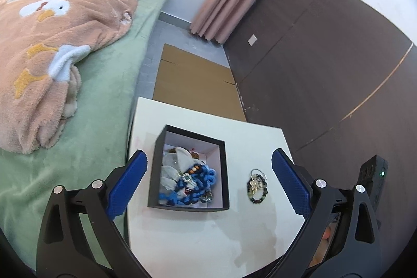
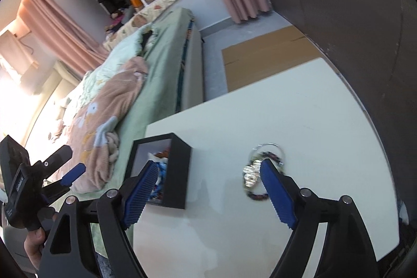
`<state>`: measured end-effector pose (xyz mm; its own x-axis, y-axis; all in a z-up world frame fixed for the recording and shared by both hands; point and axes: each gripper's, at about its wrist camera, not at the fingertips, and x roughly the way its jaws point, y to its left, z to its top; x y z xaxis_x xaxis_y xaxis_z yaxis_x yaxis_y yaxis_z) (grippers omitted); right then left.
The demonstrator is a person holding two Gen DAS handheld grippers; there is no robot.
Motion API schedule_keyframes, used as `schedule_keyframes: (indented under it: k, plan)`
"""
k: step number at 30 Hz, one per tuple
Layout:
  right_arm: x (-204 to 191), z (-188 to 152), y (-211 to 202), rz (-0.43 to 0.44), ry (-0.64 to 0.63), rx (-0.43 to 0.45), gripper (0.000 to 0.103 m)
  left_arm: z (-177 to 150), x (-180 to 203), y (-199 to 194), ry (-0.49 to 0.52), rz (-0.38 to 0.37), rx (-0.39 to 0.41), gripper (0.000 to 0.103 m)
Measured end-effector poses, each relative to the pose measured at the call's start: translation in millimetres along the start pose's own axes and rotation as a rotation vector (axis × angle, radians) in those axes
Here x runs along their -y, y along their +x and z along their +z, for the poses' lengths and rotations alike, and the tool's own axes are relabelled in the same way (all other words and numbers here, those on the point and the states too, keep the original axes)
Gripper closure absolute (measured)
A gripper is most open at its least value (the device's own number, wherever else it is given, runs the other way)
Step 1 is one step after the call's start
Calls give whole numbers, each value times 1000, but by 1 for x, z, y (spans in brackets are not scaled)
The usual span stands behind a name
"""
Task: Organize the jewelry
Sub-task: 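Move the left gripper to the silver hoop and close on it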
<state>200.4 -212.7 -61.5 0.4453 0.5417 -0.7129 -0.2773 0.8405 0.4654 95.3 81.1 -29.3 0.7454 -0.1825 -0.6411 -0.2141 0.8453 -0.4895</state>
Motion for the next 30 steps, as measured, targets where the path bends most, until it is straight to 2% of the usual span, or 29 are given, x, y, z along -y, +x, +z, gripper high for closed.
schedule_keyframes:
  k: [6, 9, 14, 17, 24, 26, 30]
  plan:
    - [21, 0, -9, -28, 19, -8, 24, -9, 23, 10, 45, -8, -14, 7]
    - [29, 1, -13, -36, 19, -12, 29, -14, 37, 19, 82, -15, -36, 7]
    - [46, 3, -17, -56, 45, -17, 29, -22, 57, 33, 130, -22, -59, 7]
    - [57, 5, -23, -70, 57, -13, 33, -25, 67, 41, 148, -31, -78, 7]
    - [71, 7, -24, -107, 42, -51, 33, -35, 89, 64, 204, -36, -124, 7]
    - [75, 9, -26, -112, 45, -53, 29, -38, 96, 72, 221, -36, -139, 7]
    - [86, 14, -30, -124, 76, -41, 12, -44, 110, 91, 247, -38, -181, 7]
